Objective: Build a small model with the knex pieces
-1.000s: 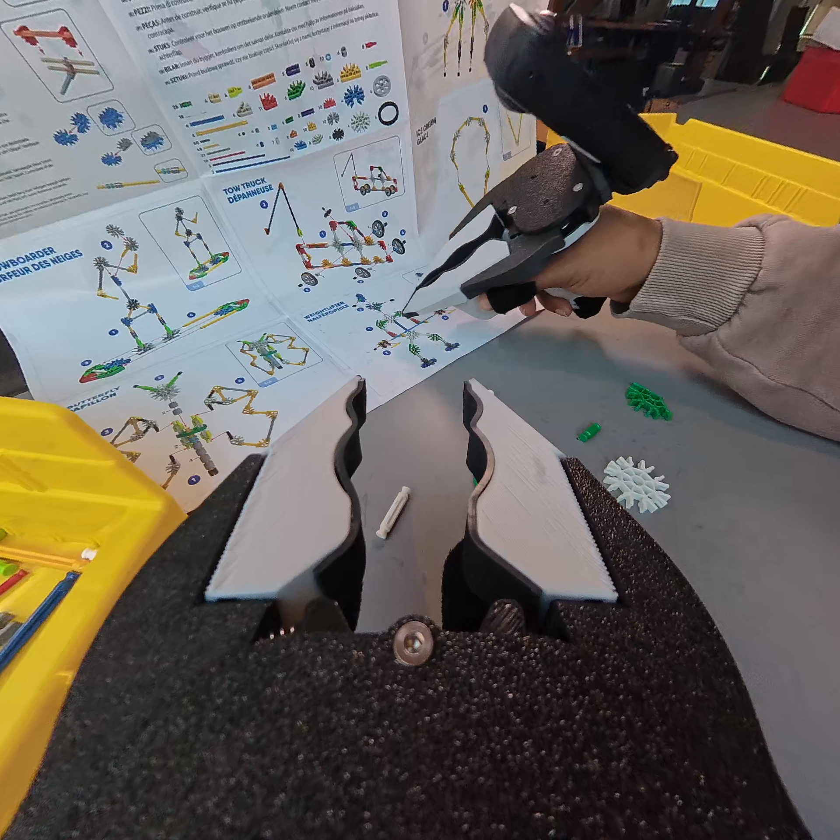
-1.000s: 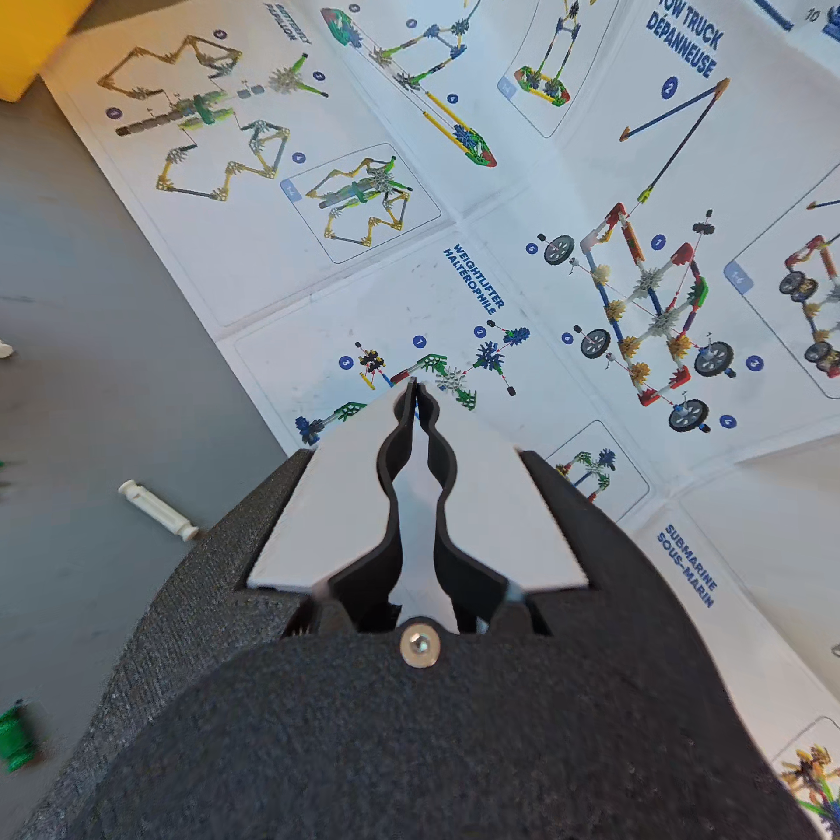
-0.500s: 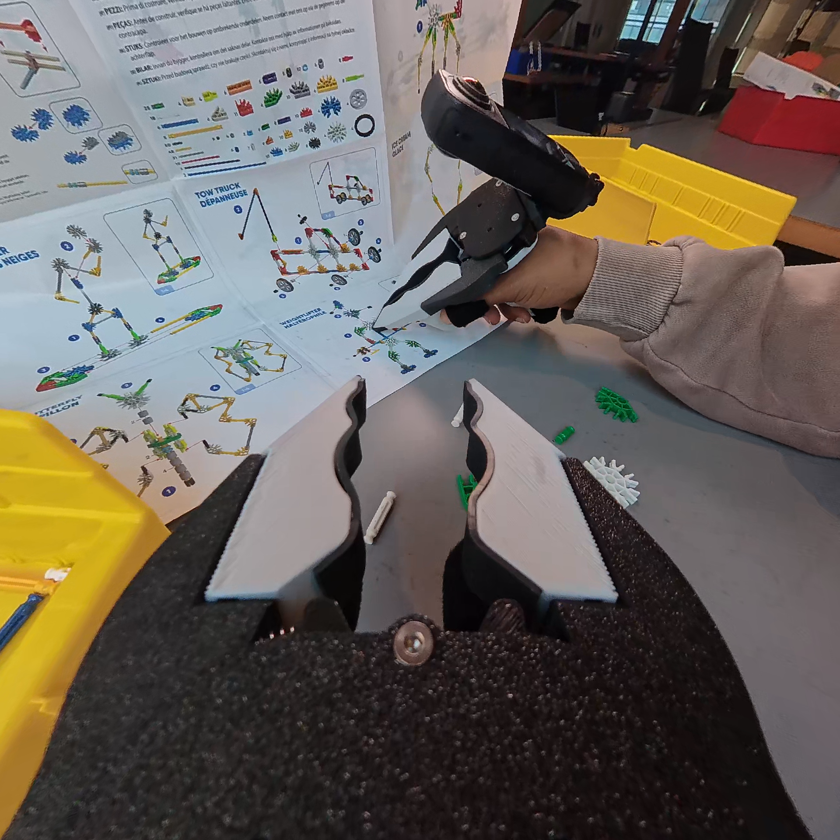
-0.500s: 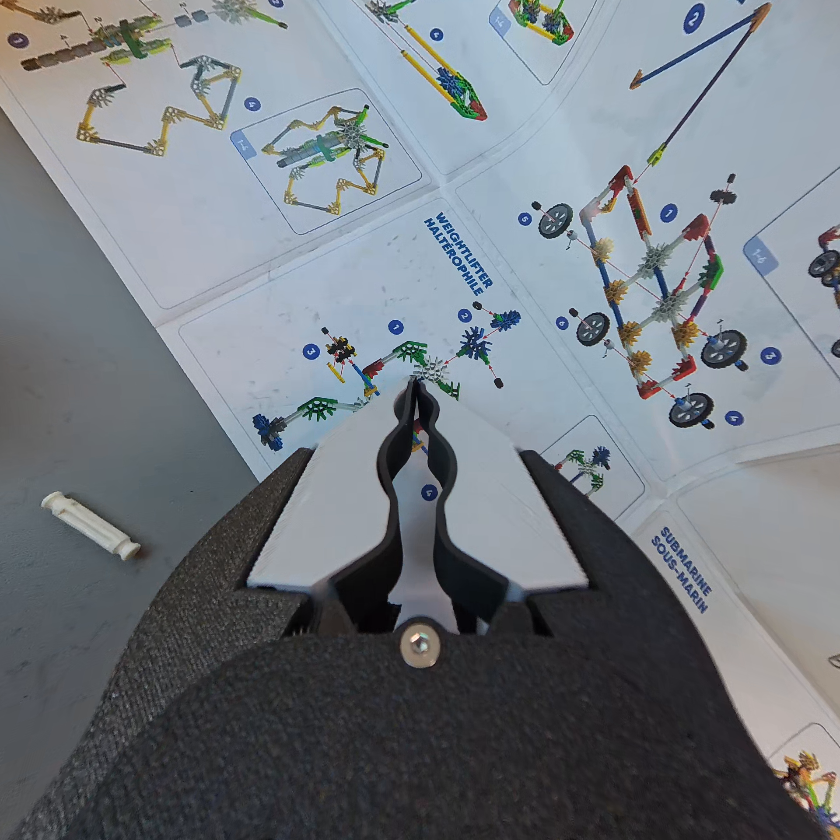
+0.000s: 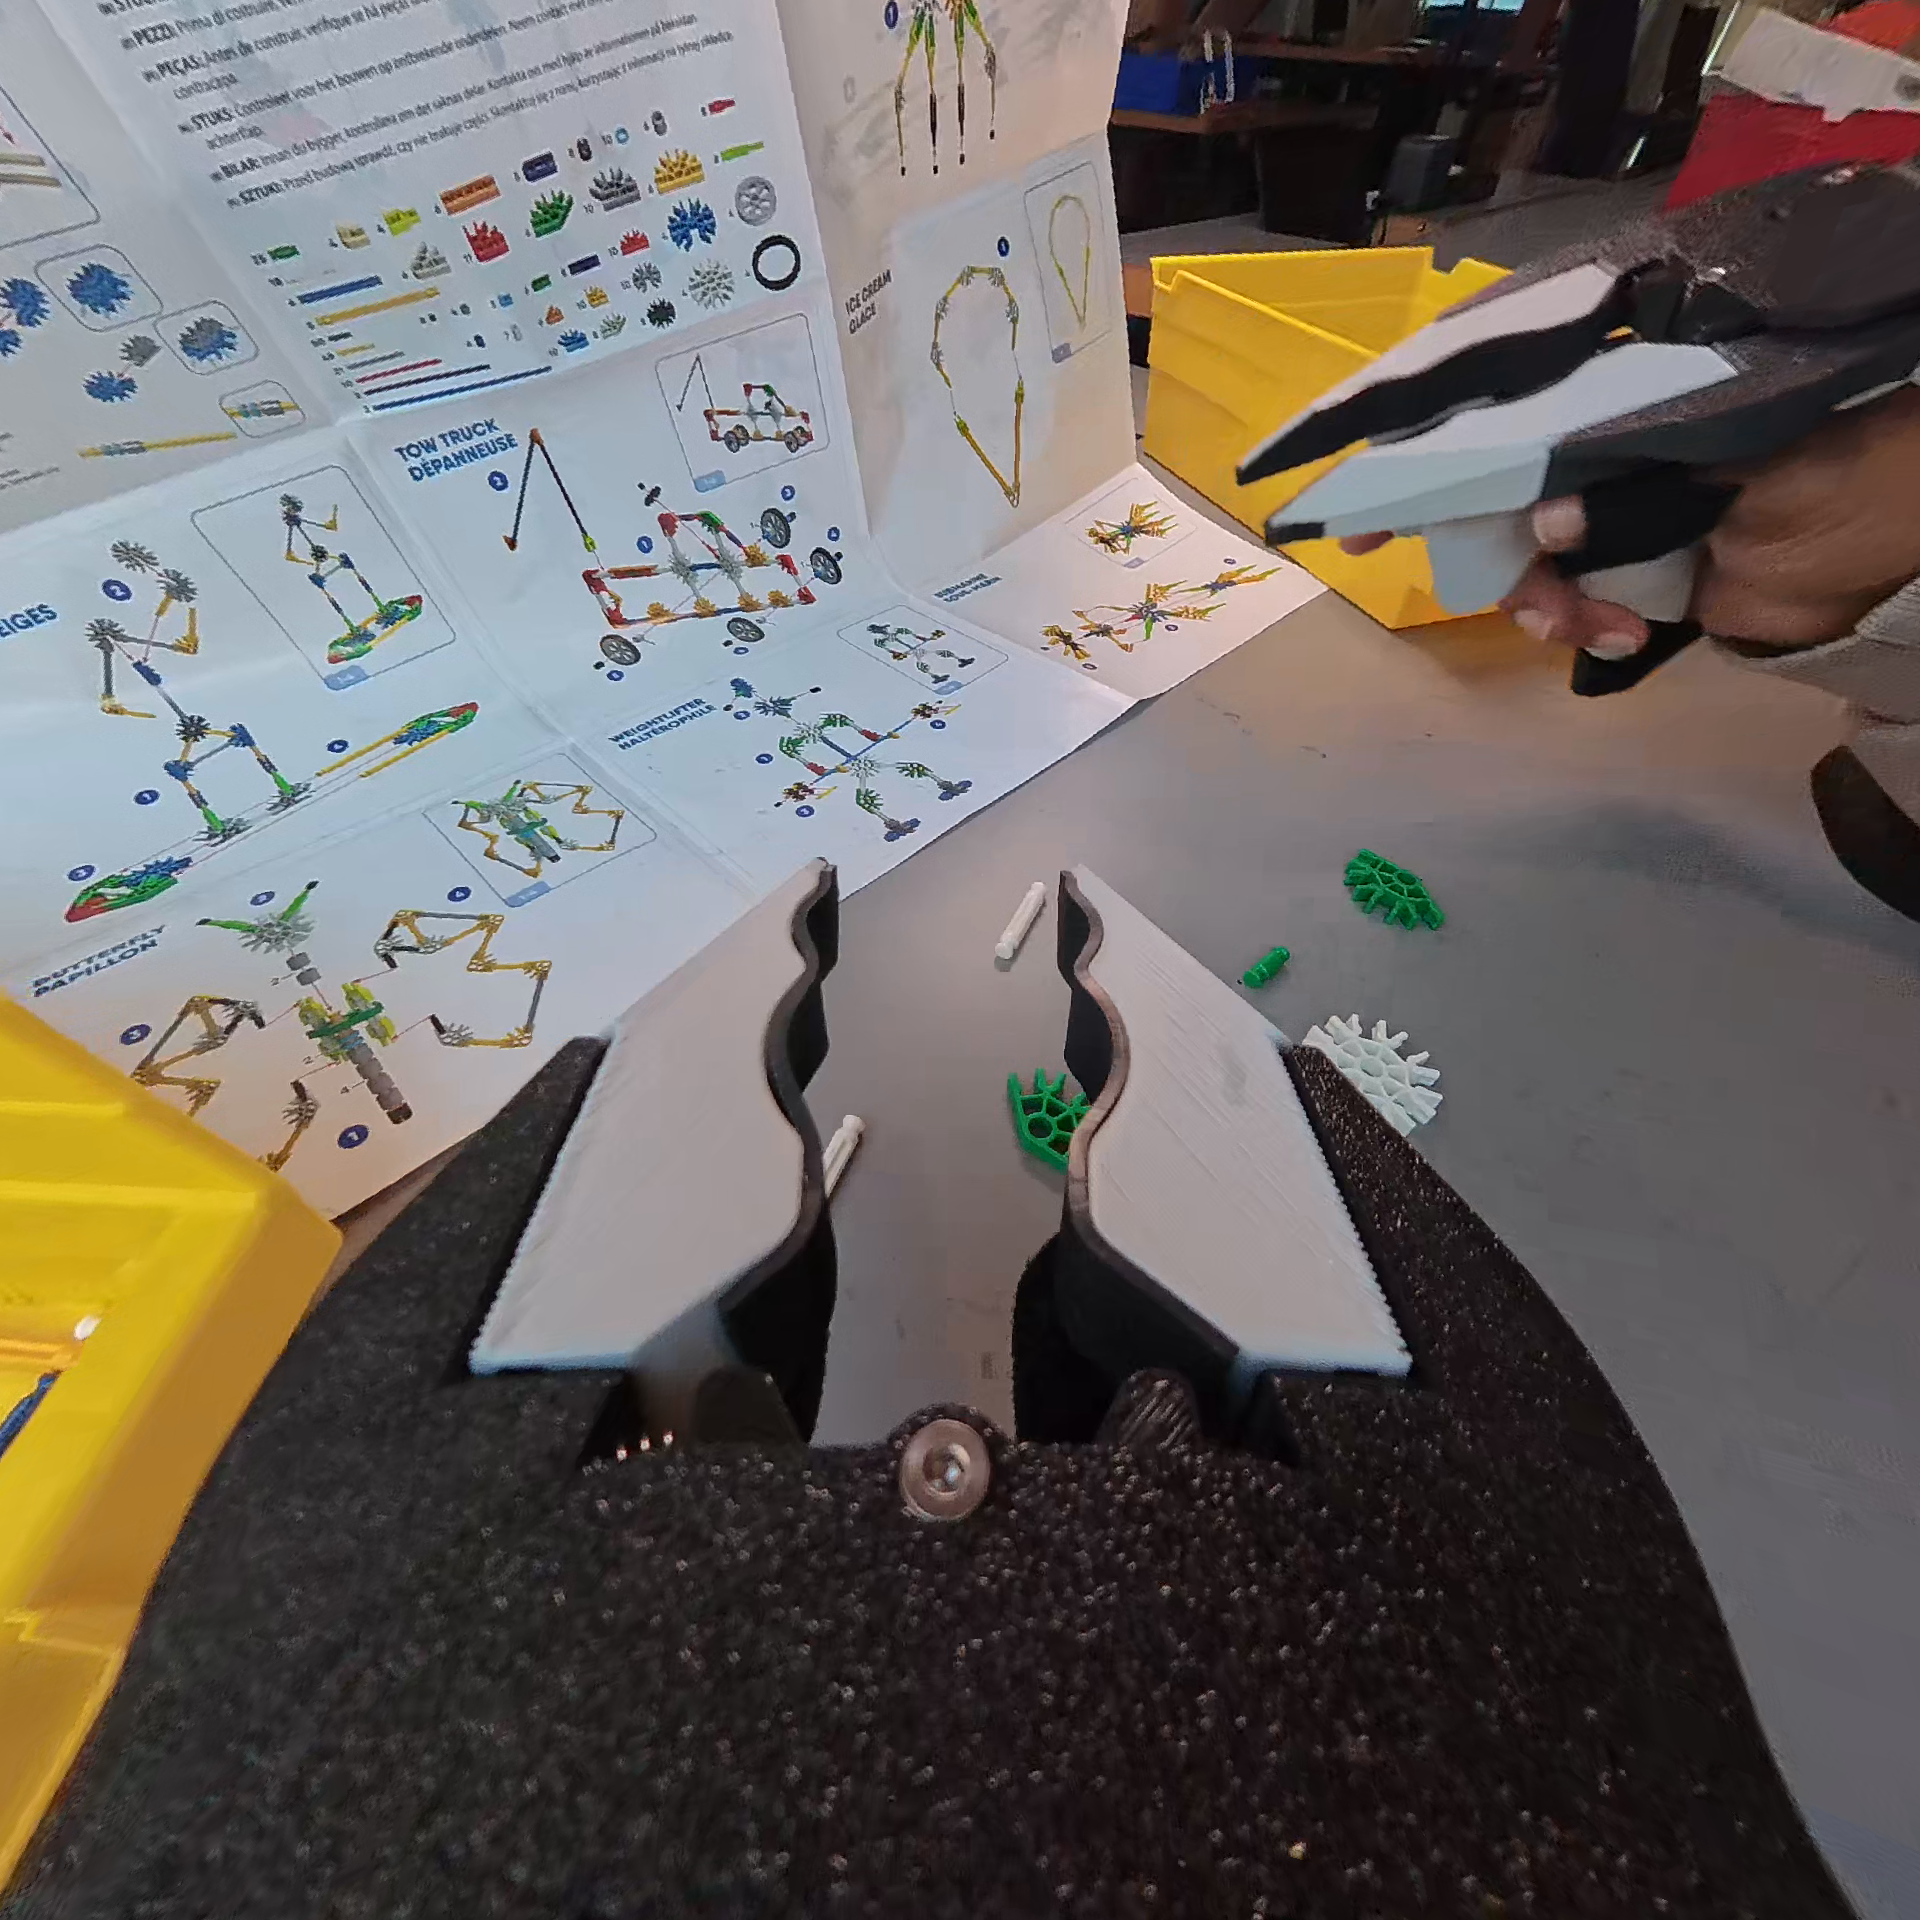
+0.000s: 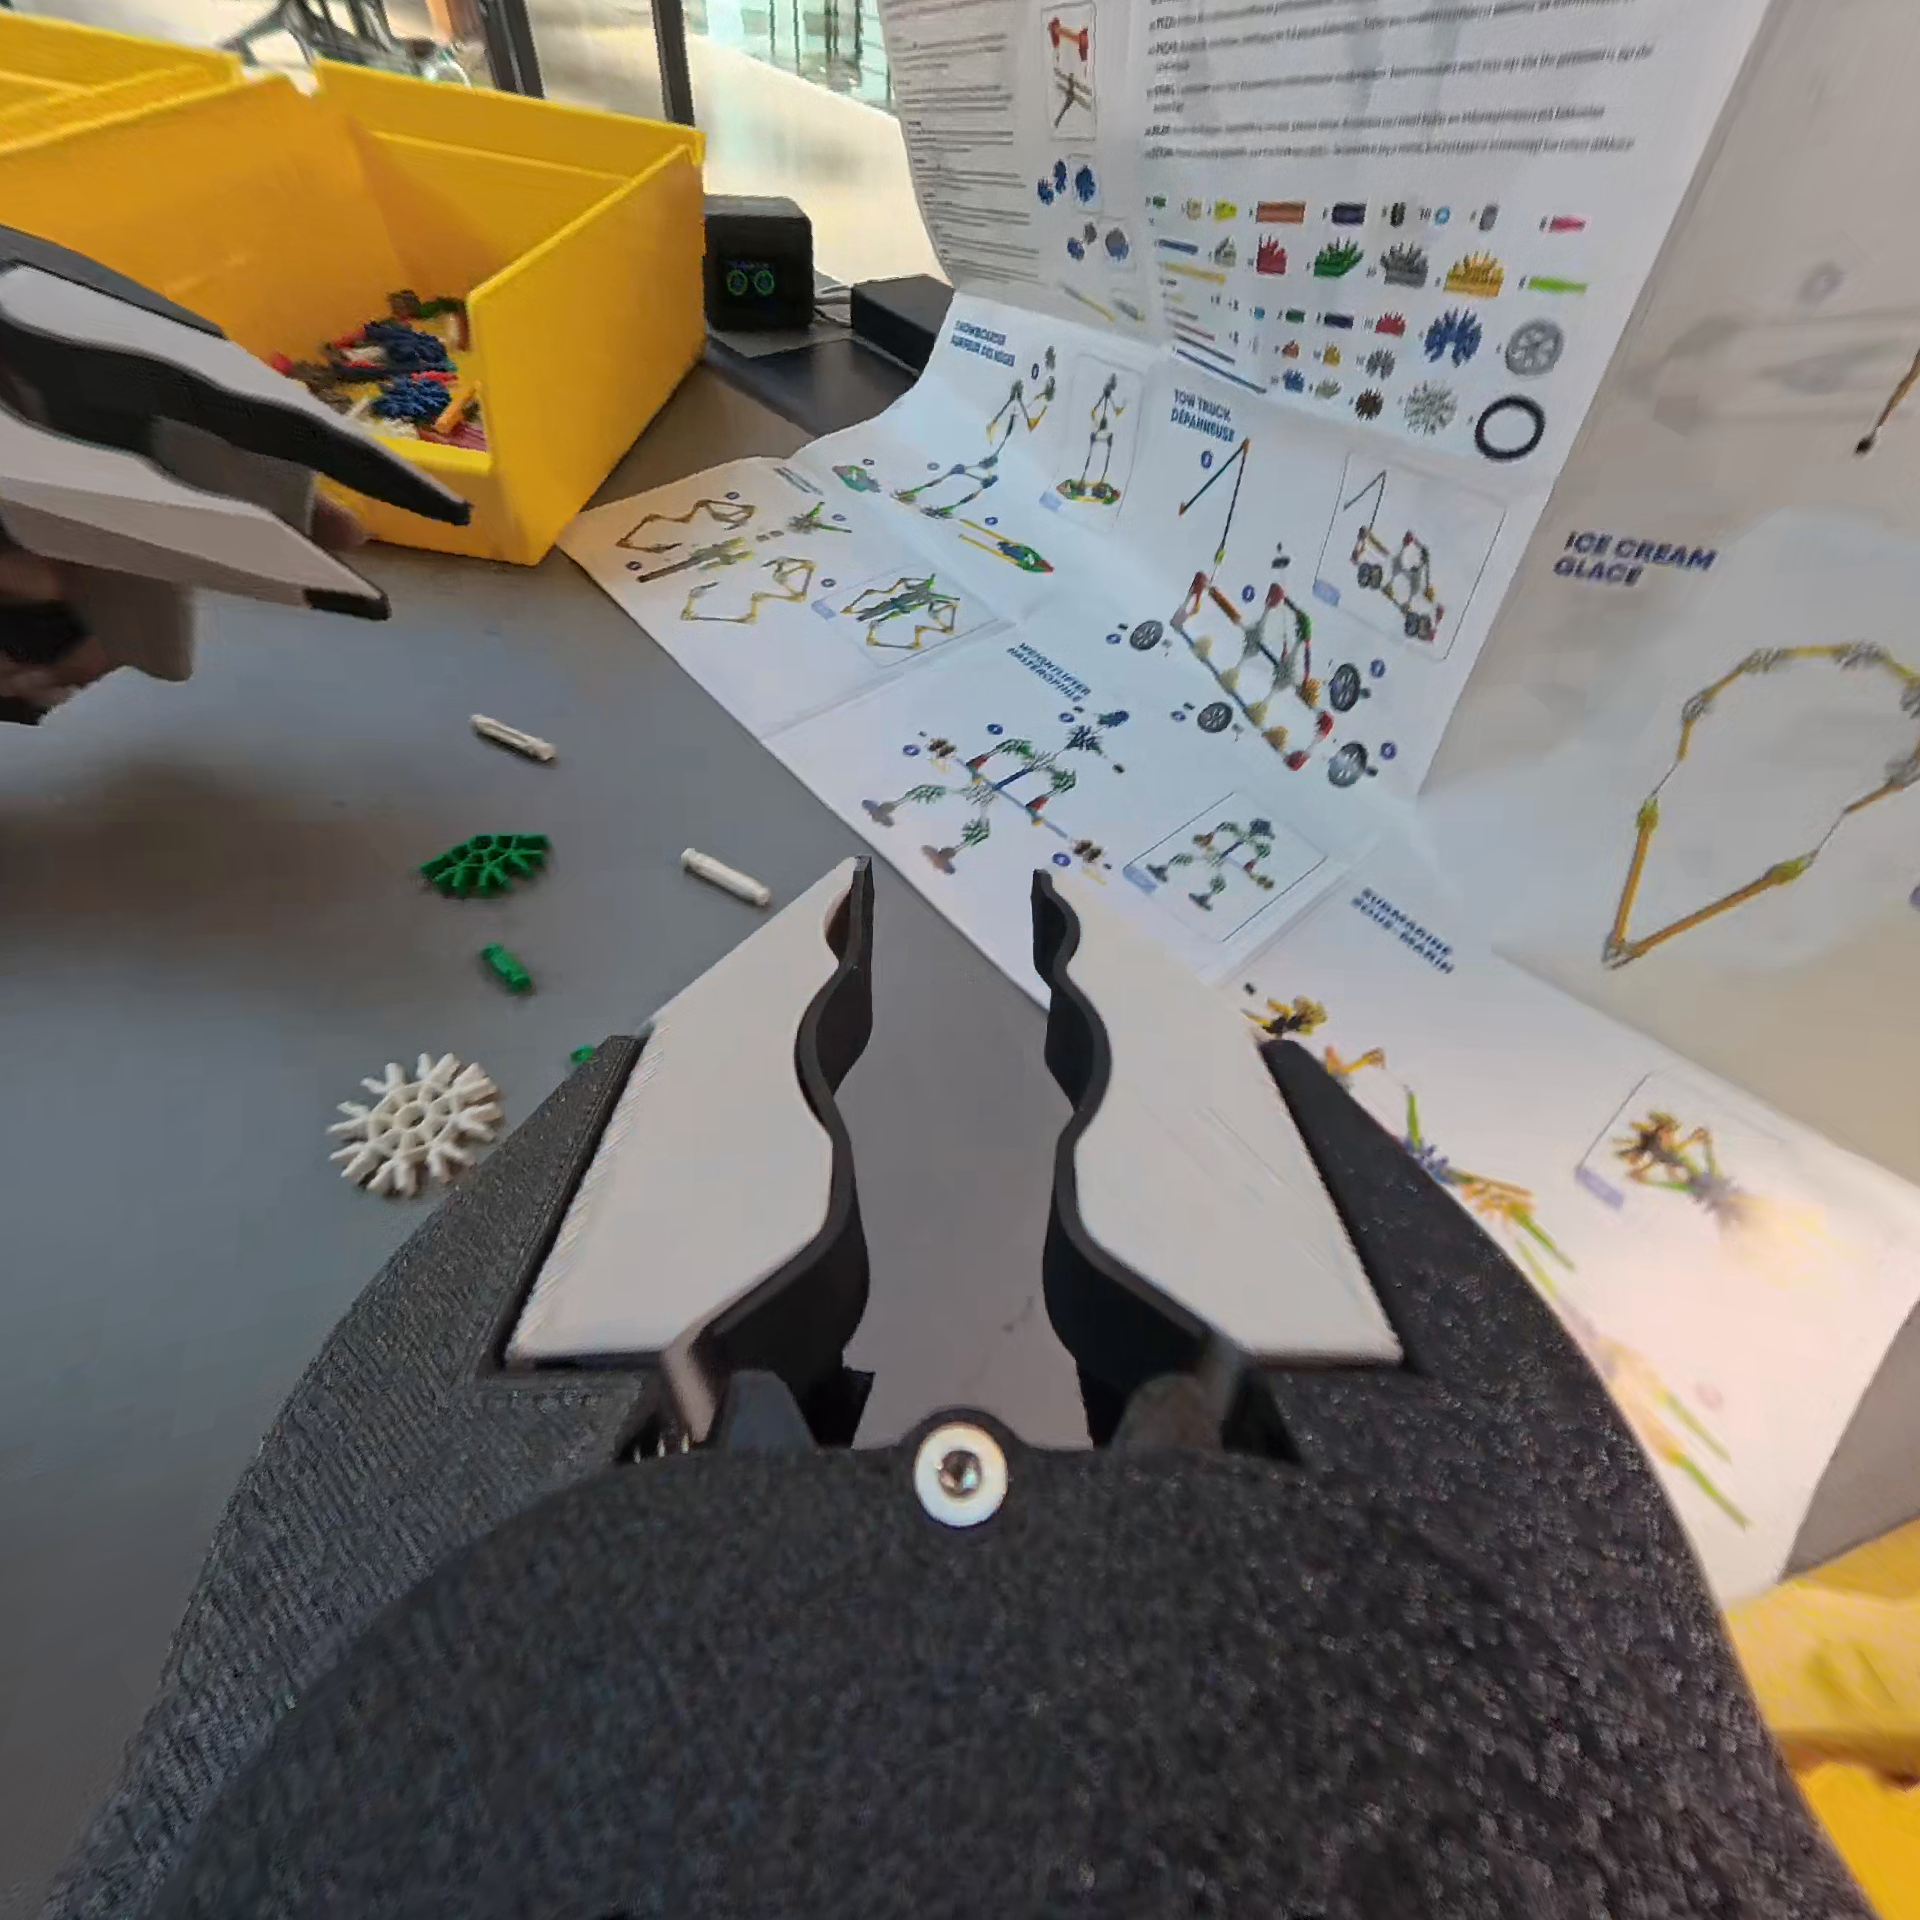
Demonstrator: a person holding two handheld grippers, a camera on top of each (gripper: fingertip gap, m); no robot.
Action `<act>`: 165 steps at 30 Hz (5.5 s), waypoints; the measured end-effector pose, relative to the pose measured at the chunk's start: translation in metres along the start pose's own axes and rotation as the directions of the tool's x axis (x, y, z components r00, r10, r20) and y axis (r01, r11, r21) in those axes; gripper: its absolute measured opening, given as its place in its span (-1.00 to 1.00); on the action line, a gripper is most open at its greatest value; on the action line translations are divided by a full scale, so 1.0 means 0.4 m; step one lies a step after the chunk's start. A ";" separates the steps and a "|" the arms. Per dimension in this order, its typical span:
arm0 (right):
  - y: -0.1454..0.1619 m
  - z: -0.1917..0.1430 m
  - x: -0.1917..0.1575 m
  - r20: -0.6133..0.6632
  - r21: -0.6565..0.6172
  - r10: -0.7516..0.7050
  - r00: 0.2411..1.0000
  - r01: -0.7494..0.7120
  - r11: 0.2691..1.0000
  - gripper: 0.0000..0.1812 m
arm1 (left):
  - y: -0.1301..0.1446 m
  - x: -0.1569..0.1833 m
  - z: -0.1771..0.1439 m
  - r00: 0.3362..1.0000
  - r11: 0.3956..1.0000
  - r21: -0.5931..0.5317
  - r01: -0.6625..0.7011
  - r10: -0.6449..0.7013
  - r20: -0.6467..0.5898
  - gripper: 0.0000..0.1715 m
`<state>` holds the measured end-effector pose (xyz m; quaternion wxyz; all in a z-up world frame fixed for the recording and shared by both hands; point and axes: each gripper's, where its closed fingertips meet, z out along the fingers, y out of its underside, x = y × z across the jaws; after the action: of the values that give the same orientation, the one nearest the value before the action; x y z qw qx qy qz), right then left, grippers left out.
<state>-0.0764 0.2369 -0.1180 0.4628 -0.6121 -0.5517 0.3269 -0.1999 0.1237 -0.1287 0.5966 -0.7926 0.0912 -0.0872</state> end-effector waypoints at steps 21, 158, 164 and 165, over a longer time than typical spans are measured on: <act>0.002 -0.148 -0.079 0.074 0.276 -0.047 0.996 0.025 0.961 -0.68 | -0.137 -0.407 -0.239 0.985 0.931 -0.352 0.097 -0.039 0.169 -0.82; 0.090 0.031 0.015 0.074 -0.021 -0.163 0.984 0.165 0.986 -0.43 | 0.054 -0.061 0.040 0.968 0.967 -0.049 -0.250 0.249 -0.027 -0.76; 0.070 0.028 -0.001 0.084 0.020 -0.175 0.981 0.174 0.985 -0.48 | 0.026 -0.068 0.030 0.971 0.971 0.021 -0.237 0.237 0.023 -0.77; 0.070 0.030 -0.004 0.075 0.015 -0.199 0.977 0.199 0.980 -0.49 | 0.015 -0.074 0.026 0.976 0.975 0.048 -0.217 0.215 0.042 -0.78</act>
<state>-0.0770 0.2390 -0.1485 0.4740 -0.5391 -0.6263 0.3041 -0.2264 0.1391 -0.1382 0.6247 -0.7635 0.1637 -0.0098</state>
